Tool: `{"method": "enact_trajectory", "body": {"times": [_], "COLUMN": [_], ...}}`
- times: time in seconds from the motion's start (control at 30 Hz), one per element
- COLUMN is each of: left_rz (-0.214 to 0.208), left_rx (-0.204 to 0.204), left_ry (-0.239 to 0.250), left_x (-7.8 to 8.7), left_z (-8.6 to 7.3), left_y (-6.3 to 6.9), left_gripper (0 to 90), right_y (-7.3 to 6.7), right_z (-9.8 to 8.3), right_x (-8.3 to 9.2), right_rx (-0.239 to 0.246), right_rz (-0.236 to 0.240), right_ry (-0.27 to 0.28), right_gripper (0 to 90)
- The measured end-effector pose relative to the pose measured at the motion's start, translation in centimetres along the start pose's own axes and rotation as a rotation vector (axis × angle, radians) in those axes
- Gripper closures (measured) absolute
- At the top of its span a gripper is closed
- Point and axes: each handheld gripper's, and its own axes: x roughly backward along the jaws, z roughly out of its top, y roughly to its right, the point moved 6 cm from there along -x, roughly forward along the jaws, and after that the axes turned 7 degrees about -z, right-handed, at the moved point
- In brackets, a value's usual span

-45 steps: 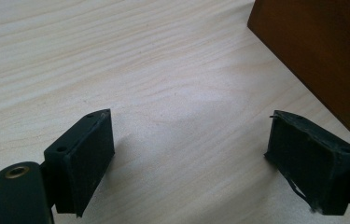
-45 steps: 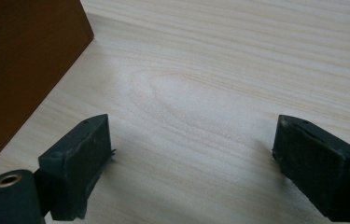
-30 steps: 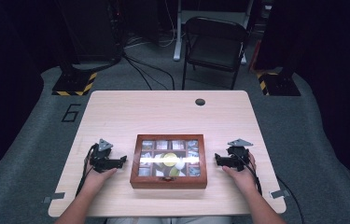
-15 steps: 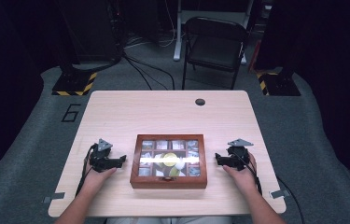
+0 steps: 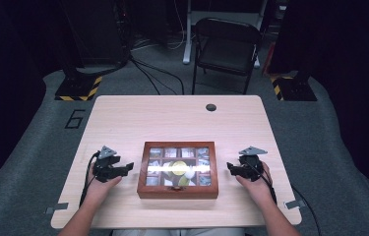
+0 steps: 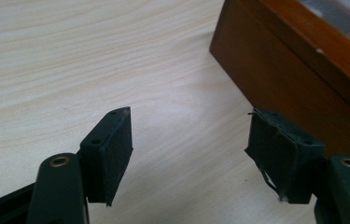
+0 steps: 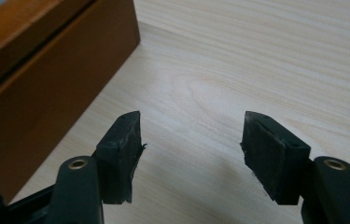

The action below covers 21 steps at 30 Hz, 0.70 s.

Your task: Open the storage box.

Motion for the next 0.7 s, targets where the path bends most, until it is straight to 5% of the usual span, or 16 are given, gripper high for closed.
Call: {"method": "enact_trajectory", "body": {"times": [0.23, 0.43, 0.7], "left_rz": [-0.028, -0.036, -0.062], "left_rx": [0.008, 0.008, 0.002], "left_ry": [0.017, 0.033, 0.033], "left_x": [1.0, 1.7, 2.2], "left_z": [0.3, 0.4, 0.6], "left_y": [0.8, 1.4, 2.5], "left_gripper": [31.3, 32.3, 32.7], "right_y": [-0.8, -1.7, -2.9], "right_z": [0.6, 1.1, 1.6], "right_x": [1.7, 2.9, 4.1], "right_rx": [0.042, 0.01, 0.058], "right_rz": [0.02, 0.062, 0.073], "right_ry": [0.014, 0.028, 0.054], "right_gripper": [38.0, 38.0, 40.0]}}
